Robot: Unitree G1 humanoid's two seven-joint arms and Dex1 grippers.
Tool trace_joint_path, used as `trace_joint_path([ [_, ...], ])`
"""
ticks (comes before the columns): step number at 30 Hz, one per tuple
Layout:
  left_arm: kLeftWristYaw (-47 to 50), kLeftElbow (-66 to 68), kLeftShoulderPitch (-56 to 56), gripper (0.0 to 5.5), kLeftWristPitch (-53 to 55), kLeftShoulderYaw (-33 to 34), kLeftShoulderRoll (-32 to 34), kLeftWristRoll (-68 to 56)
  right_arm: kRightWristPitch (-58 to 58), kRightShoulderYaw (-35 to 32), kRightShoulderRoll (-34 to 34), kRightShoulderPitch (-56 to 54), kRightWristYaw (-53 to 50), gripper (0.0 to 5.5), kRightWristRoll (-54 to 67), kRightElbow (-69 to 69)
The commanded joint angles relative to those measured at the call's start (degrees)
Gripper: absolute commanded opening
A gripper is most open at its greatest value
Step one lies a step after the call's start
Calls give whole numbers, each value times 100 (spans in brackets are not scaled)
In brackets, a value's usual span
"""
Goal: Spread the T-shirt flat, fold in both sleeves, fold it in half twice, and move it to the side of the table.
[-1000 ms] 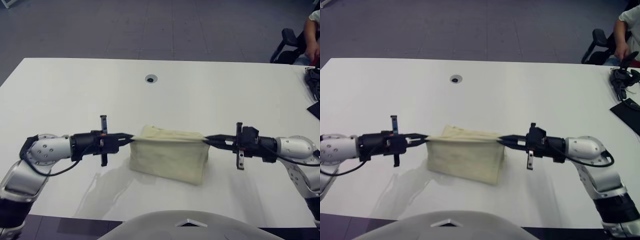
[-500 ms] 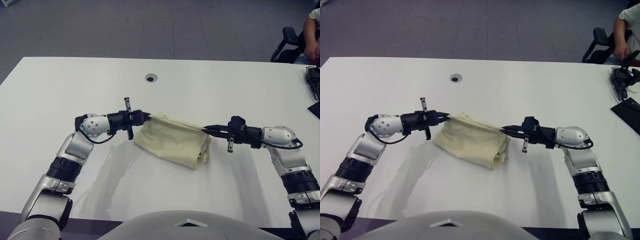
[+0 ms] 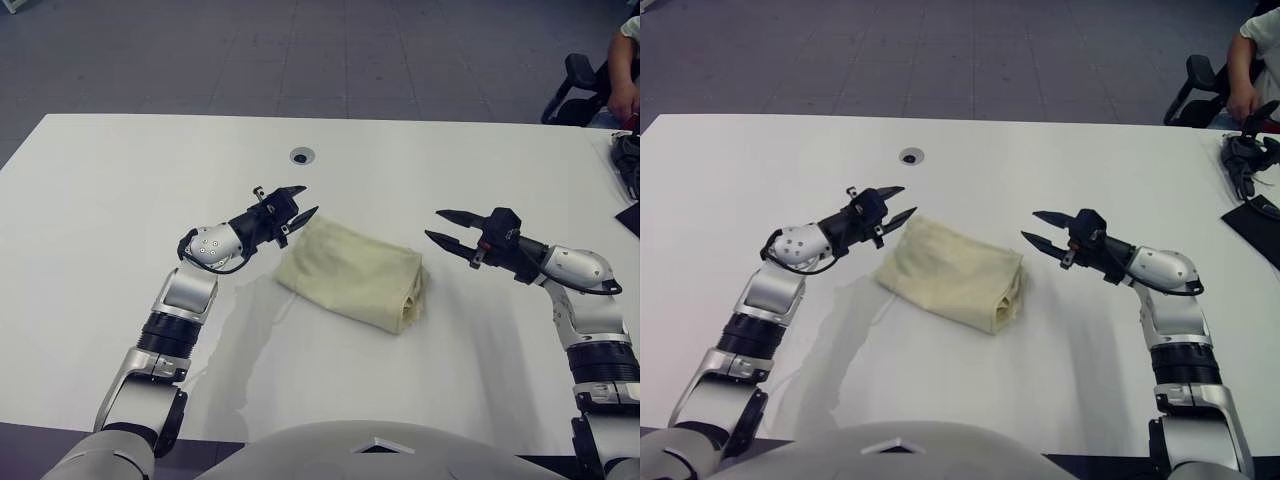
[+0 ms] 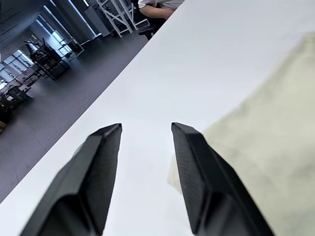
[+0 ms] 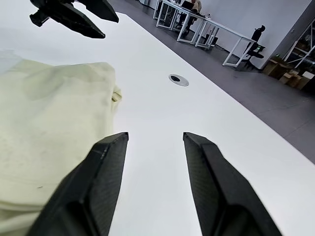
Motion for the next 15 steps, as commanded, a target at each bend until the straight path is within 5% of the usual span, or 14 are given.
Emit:
trace_joint_path([
  [1,611,-64,70,278,141,461,-169,-60,-28,416,322,-157,2,271,-185,-530],
  [6,1585,-484,233,365,304,1117,-586,-296,-270,1519,1144,-774,-170,354,-1121,-168],
  [15,2163,-1748,1140,538,260,996,-951,-148,-1427,2965,1805,-2385,-2272,521,-4201,2433],
])
